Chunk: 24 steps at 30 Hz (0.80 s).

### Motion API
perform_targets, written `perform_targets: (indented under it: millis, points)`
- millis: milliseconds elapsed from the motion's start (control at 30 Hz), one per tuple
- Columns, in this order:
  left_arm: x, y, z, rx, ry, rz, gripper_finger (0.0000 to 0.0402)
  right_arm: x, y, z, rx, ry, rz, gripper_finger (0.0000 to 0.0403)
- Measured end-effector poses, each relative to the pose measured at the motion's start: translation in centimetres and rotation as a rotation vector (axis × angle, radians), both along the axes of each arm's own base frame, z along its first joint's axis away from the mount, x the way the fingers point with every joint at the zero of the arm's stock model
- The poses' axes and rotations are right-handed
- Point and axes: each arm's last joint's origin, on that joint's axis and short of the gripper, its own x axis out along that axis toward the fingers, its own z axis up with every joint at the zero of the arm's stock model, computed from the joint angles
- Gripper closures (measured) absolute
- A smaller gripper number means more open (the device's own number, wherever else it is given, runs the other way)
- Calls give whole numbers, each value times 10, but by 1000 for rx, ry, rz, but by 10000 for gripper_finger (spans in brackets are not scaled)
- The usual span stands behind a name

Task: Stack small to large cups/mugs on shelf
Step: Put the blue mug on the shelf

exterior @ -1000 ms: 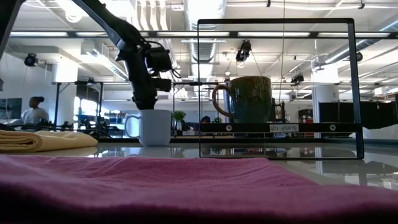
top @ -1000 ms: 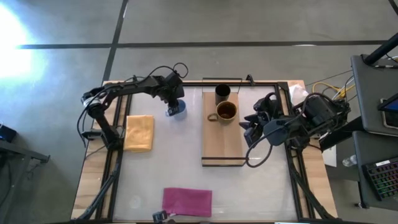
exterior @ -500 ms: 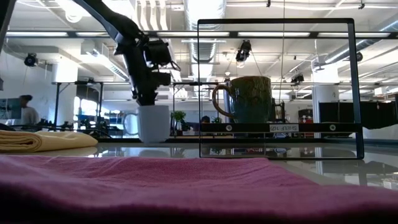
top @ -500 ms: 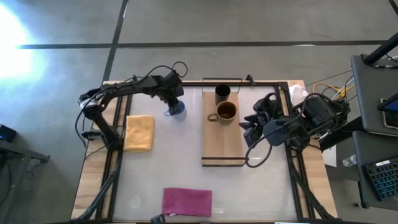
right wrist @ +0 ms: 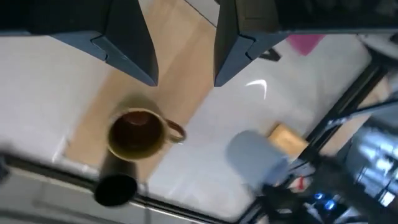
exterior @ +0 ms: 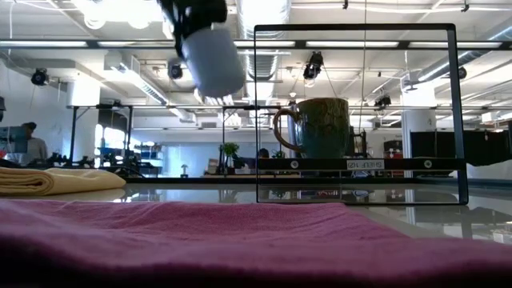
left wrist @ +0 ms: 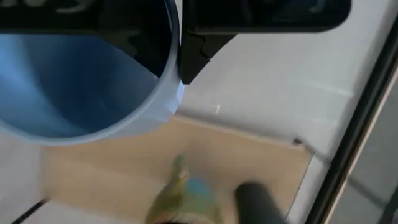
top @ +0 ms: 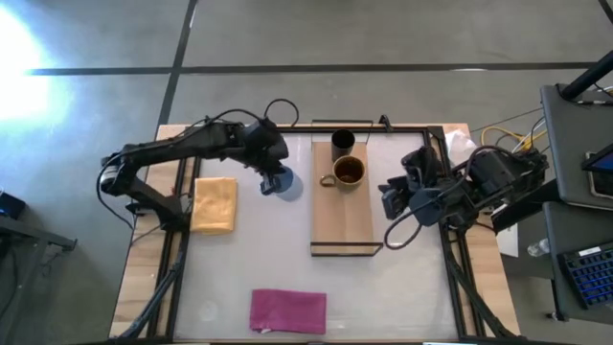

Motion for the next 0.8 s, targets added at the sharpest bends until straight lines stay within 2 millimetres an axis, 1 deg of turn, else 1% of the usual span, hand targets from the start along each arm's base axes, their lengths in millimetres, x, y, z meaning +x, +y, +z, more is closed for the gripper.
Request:
perform_targets:
  millis: [67, 133, 233, 367, 533, 667, 800]
  points:
    - [5, -8, 12, -11, -27, -12, 401, -9, -4, -8, 39, -11, -61, 255]
    - [13, -15, 20, -9, -49, -39, 401, -18, -8, -17, 76, -21, -122, 255]
    - [30, -24, 22, -23, -54, -88, 401, -27, -12, -32, 141, -24, -211, 255]
    - [54, -43, 15, -47, -35, -152, 401, -33, -13, -55, 219, 17, -299, 255]
    - [84, -63, 3, -76, -20, -184, 401, -31, -9, -77, 297, 139, -311, 255]
    - [115, -72, -5, -100, -53, -173, 402, -28, -5, -83, 328, 181, -248, 255]
    - [146, -73, -16, -105, -64, -158, 402, -24, -2, -81, 348, 145, -174, 255]
